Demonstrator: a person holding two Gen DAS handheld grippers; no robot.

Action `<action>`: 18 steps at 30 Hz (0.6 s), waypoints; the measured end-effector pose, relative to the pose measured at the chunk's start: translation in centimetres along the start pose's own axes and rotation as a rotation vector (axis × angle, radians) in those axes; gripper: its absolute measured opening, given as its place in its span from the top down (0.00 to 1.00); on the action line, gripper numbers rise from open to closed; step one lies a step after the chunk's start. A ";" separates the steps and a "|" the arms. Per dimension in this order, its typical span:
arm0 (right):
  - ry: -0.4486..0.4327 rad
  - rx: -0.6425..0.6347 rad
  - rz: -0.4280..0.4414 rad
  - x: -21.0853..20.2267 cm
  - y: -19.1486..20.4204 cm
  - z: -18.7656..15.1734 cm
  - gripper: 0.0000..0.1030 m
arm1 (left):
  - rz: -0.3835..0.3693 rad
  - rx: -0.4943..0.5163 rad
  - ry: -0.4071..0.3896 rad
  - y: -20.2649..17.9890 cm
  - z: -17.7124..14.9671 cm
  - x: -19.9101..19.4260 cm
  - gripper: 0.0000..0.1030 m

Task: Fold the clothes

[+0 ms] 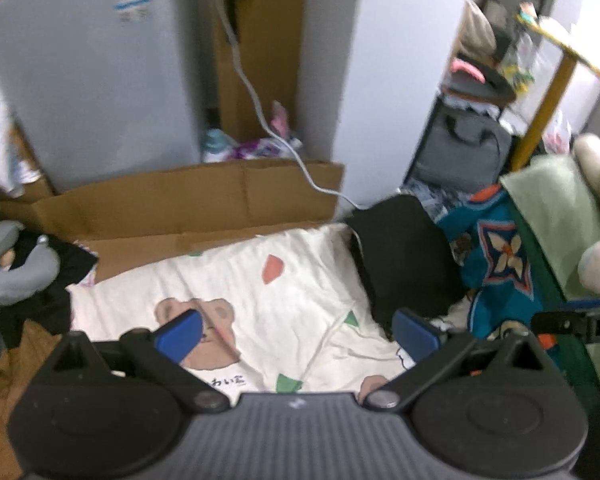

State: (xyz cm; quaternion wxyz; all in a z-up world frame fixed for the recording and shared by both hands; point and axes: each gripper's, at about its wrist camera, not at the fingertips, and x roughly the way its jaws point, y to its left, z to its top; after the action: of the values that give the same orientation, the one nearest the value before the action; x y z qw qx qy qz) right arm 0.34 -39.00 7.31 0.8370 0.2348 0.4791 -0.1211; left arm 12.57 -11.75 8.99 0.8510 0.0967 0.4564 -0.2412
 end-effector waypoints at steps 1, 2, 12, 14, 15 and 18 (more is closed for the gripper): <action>-0.007 -0.009 0.005 -0.4 0.5 -0.3 0.00 | 0.009 -0.012 -0.012 0.8 -0.3 -1.1 0.00; -0.014 -0.016 0.010 -0.7 0.9 -0.5 0.00 | 0.022 -0.019 -0.023 1.5 -0.6 -2.0 0.00; -0.085 -0.087 0.036 -2.2 2.1 -4.4 0.01 | 0.107 -0.103 -0.087 6.6 -6.3 -8.3 0.00; -0.107 -0.097 0.028 -2.5 1.9 -5.0 0.00 | 0.127 -0.137 -0.094 7.4 -7.5 -9.0 0.00; -0.117 -0.101 0.024 -2.6 1.8 -5.4 0.00 | 0.136 -0.150 -0.096 7.7 -8.1 -9.3 0.00; -0.156 -0.116 0.017 -3.0 1.5 -6.5 0.01 | 0.166 -0.169 -0.105 7.9 -9.8 -10.0 0.00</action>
State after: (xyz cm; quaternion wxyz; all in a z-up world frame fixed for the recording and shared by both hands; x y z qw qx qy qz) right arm -5.34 -34.49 7.50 0.8850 0.1800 0.4167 -0.1038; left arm 4.70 2.10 11.29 0.8959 0.0495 0.4203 -0.1353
